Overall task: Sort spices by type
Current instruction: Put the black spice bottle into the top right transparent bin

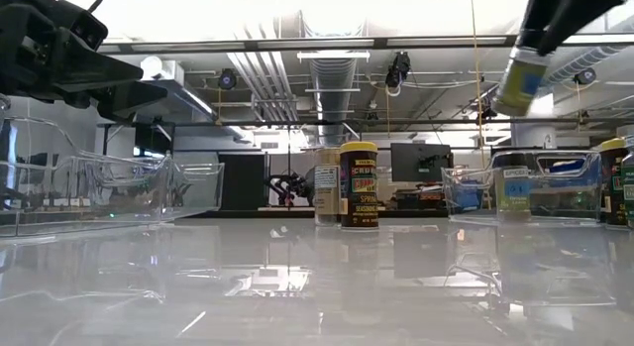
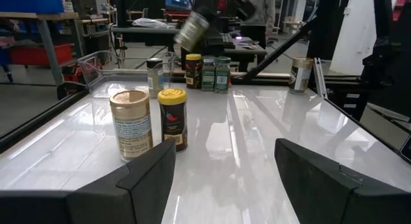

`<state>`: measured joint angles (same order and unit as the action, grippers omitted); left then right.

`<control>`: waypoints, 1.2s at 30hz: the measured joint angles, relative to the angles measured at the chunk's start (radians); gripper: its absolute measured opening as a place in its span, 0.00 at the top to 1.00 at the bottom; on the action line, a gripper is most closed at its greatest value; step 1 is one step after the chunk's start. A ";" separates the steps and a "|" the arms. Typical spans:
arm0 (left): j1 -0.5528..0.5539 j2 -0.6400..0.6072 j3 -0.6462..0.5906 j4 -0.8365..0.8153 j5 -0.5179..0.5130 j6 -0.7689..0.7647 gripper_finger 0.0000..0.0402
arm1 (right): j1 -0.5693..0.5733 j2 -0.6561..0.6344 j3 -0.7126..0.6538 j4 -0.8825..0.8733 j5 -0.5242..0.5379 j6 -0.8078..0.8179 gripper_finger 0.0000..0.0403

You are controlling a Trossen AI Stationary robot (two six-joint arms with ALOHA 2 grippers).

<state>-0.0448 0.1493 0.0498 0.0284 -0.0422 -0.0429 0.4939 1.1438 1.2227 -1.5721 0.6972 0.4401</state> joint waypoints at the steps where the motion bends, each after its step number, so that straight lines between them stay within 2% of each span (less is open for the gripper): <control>1: 0.000 0.000 0.000 0.000 0.000 0.000 0.37 | -0.032 -0.023 -0.001 0.000 0.010 -0.028 0.51; 9: 0.000 0.000 0.000 0.000 0.000 0.000 0.37 | -0.303 -0.199 -0.021 0.000 0.013 -0.343 0.49; 16: 0.000 0.000 0.000 0.000 0.000 0.000 0.37 | -0.493 -0.291 -0.092 0.001 -0.010 -0.398 0.51; 20: 0.000 0.000 0.000 0.000 0.000 0.000 0.37 | -0.565 -0.307 -0.138 0.032 -0.079 -0.420 0.50; 23: 0.000 0.000 0.000 0.000 0.000 0.000 0.37 | -0.609 -0.307 -0.172 0.071 -0.165 -0.487 0.50; 28: 0.000 0.000 0.000 0.000 0.000 0.000 0.37 | -0.693 -0.305 -0.223 0.144 -0.244 -0.593 0.51; 32: 0.000 0.000 0.000 0.000 0.000 0.000 0.37 | -0.793 -0.305 -0.243 0.191 -0.266 -0.665 0.51; 36: 0.000 0.000 0.000 0.000 0.000 0.000 0.37 | -0.912 -0.305 -0.259 0.243 -0.354 -0.724 0.51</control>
<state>-0.0448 0.1490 0.0495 0.0284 -0.0422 -0.0429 -0.4180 0.8392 0.9632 -1.3286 0.3431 -0.2836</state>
